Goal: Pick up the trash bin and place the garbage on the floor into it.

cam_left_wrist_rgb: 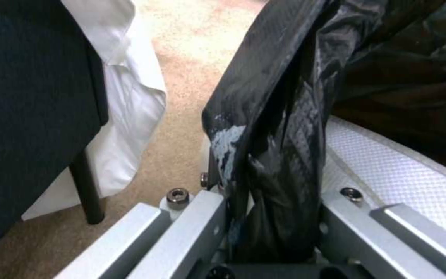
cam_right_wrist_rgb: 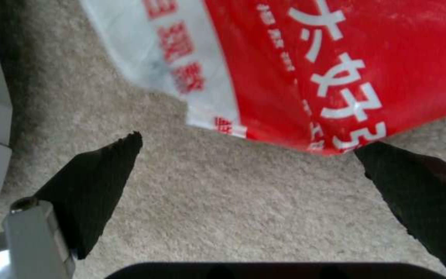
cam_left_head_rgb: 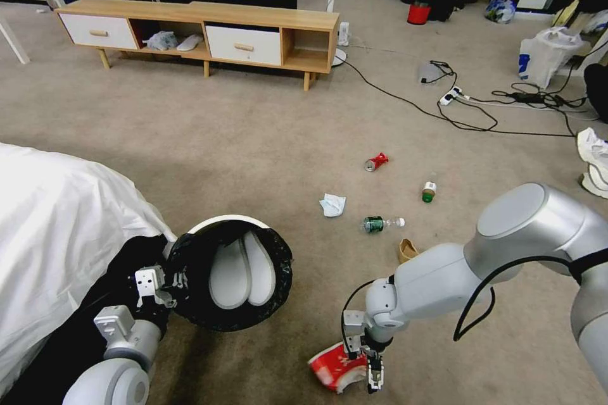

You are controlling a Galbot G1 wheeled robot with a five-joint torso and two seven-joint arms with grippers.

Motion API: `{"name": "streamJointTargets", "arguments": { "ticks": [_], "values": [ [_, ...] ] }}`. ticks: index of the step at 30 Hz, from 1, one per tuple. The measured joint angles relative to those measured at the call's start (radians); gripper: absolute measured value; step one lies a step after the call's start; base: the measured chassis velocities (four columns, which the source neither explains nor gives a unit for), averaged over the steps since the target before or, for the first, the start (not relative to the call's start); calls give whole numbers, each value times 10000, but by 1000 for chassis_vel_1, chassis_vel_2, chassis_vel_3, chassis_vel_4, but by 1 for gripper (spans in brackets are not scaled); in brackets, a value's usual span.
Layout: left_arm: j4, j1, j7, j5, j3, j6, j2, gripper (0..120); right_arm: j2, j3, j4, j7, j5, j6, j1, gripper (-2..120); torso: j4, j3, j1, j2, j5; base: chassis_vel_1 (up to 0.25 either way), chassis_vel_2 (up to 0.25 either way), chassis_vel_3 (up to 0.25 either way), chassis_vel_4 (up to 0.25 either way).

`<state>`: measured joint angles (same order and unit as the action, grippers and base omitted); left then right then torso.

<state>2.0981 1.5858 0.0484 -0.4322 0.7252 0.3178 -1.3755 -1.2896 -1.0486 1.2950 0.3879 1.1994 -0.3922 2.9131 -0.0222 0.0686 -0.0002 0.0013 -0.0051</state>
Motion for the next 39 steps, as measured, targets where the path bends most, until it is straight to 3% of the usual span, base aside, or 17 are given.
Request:
{"name": "streamJointTargets", "arguments": {
  "ticks": [39],
  "values": [
    [-279,-264,-15,-166,-95,-39,232,1,-305,-146,-288,67,82,151,-62,100,10,19,3,-20,38,0,0,0,0]
  ]
}}
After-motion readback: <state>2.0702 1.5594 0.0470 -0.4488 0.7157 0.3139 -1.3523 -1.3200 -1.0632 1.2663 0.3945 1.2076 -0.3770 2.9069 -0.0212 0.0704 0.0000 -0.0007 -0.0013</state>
